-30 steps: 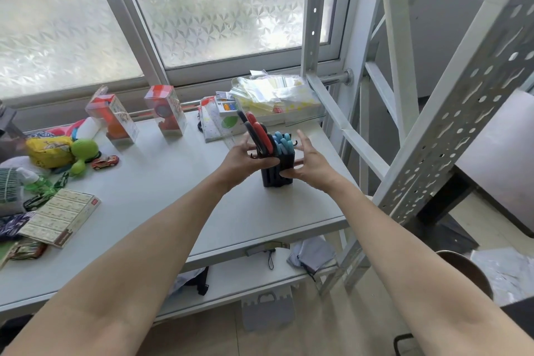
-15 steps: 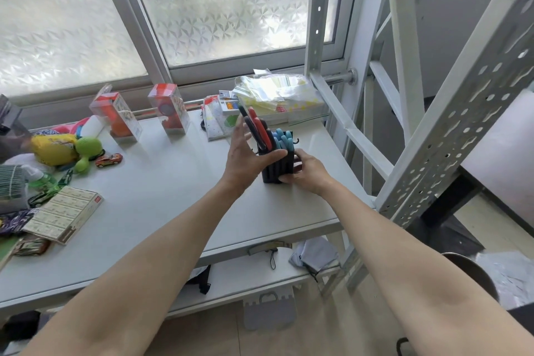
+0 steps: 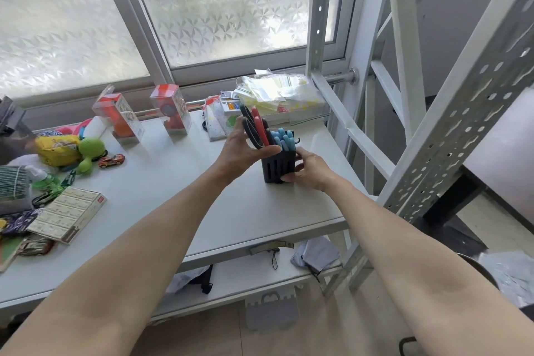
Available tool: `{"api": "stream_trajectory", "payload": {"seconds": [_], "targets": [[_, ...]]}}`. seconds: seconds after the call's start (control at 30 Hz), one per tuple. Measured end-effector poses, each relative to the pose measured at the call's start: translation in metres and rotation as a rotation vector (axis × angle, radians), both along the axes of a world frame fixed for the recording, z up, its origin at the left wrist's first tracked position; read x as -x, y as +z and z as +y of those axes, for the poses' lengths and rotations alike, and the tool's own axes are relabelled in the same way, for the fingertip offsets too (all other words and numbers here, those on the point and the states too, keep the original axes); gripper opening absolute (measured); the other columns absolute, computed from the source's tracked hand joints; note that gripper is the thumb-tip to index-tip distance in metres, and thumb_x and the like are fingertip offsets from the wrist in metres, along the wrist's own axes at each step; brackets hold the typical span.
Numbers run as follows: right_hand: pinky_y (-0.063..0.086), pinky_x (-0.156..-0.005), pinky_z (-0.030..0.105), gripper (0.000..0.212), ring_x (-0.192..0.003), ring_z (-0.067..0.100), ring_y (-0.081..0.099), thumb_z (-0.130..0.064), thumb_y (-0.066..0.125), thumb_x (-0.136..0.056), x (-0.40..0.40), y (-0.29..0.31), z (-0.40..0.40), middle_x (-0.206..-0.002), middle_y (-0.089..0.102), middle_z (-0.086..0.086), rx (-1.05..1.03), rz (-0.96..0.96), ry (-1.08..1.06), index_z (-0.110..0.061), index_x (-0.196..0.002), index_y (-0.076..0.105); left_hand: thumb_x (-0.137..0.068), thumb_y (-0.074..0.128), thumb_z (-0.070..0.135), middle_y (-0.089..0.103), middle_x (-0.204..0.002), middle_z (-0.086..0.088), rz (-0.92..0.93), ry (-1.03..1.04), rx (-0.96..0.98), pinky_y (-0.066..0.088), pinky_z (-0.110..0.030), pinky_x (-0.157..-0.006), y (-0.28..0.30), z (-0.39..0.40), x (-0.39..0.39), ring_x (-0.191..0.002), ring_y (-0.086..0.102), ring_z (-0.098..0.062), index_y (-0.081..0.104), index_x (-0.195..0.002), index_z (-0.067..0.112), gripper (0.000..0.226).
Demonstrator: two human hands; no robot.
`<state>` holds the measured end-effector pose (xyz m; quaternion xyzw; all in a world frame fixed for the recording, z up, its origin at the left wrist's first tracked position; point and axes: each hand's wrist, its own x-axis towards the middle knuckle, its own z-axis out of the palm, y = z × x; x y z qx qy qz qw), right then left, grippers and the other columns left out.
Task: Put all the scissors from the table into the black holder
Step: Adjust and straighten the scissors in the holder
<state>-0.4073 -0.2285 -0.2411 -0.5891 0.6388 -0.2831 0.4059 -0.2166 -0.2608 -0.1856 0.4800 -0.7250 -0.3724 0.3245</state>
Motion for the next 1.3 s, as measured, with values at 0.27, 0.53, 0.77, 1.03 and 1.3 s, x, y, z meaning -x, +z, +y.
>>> {"api": "stream_trajectory", "payload": {"seconds": [0.27,0.53,0.77,1.03,1.3], "targets": [[0.052,-0.087,0.034,0.062,-0.089,0.017,0.064,-0.009,0.075,-0.081,-0.005,0.0,-0.003,-0.123,0.063,0.002,0.03,0.038,-0.01,-0.025,-0.134,0.048,-0.083,0.076,0.014,0.056,-0.139,-0.01,-0.117,0.054,-0.273,0.053,-0.045,-0.101,-0.042,0.002,-0.001,-0.119,0.061,-0.028,0.037,-0.147,0.013,0.075],[0.049,-0.099,0.041,0.067,-0.11,0.028,0.062,-0.005,0.062,-0.088,-0.018,0.0,-0.001,-0.132,0.061,0.005,0.021,0.117,-0.036,-0.028,-0.146,0.036,-0.094,0.061,0.01,0.068,-0.111,-0.012,-0.098,0.201,-0.33,0.052,-0.047,-0.1,-0.052,0.011,0.017,-0.108,0.065,-0.031,0.041,-0.147,0.017,0.057],[0.045,-0.099,0.037,0.057,-0.117,0.035,0.056,0.003,0.044,-0.092,-0.03,0.001,0.005,-0.129,0.061,0.016,0.046,0.207,-0.085,-0.018,-0.145,0.039,-0.099,0.049,0.012,0.069,-0.117,-0.014,-0.118,0.246,-0.287,0.051,-0.046,-0.101,-0.058,0.019,0.023,-0.11,0.064,-0.032,0.04,-0.15,0.02,0.052],[0.043,-0.097,0.034,0.044,-0.119,0.036,0.054,0.0,0.042,-0.094,-0.039,0.005,0.004,-0.13,0.06,0.017,0.031,0.21,-0.144,-0.01,-0.136,0.048,-0.101,0.044,0.015,0.065,-0.128,-0.013,-0.107,0.283,-0.309,0.044,-0.038,-0.102,-0.058,0.02,0.029,-0.121,0.058,-0.032,0.036,-0.152,0.02,0.052],[0.047,-0.09,0.033,0.037,-0.114,0.033,0.058,-0.007,0.052,-0.092,-0.045,-0.002,0.008,-0.125,0.063,0.016,-0.015,0.084,-0.349,-0.006,-0.128,0.055,-0.099,0.05,0.025,0.052,-0.145,-0.014,-0.171,0.221,-0.405,0.045,-0.045,-0.108,-0.055,0.017,0.018,-0.131,0.052,-0.032,0.026,-0.156,0.018,0.063]]}}
